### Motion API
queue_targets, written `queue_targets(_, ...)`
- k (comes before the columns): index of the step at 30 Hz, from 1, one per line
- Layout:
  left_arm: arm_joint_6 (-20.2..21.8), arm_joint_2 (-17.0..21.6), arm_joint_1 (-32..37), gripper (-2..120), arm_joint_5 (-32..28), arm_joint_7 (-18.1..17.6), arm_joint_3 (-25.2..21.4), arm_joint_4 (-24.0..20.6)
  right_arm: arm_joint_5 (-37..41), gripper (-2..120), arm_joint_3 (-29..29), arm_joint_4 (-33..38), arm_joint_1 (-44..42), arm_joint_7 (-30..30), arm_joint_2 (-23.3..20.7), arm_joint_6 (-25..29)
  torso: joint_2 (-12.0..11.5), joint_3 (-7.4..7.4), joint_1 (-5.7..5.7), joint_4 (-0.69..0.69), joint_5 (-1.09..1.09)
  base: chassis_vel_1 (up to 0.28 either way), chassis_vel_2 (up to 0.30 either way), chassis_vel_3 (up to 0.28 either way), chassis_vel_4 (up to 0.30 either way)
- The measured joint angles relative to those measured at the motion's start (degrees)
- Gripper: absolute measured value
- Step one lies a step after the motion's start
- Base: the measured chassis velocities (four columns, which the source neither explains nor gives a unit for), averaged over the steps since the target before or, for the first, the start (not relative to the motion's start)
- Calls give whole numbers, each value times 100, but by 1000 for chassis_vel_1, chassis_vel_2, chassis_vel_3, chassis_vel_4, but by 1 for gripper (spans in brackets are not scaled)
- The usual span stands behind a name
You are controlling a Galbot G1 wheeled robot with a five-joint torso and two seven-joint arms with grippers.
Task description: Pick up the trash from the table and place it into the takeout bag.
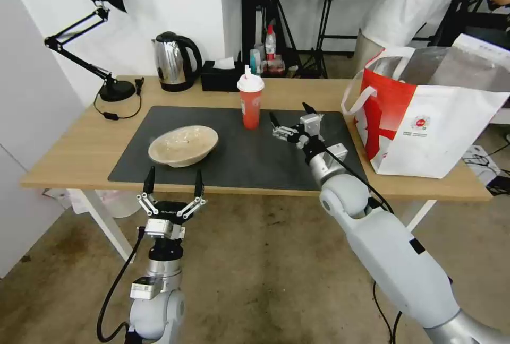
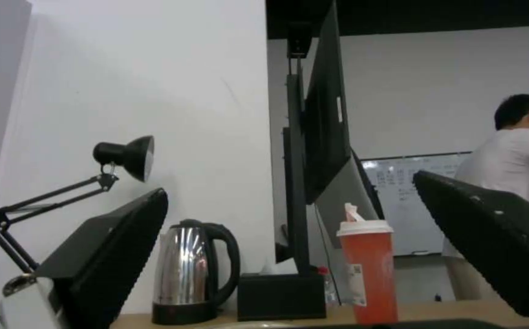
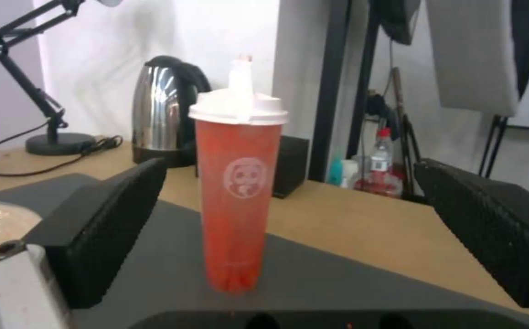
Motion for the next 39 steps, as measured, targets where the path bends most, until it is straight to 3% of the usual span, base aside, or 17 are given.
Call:
queue_targets(10,0,1,11,100,-11,-6,-4,0,284,100,-422,-248,425,-88,83,-362,0,-1,0,0,0,0,0,0,0)
queue_targets(39,-2,-2,85,100,-10,-7,37,-59,226,100,-884,-1035,1052,-71,441,-367,0,-1,0,0,0,0,0,0,0)
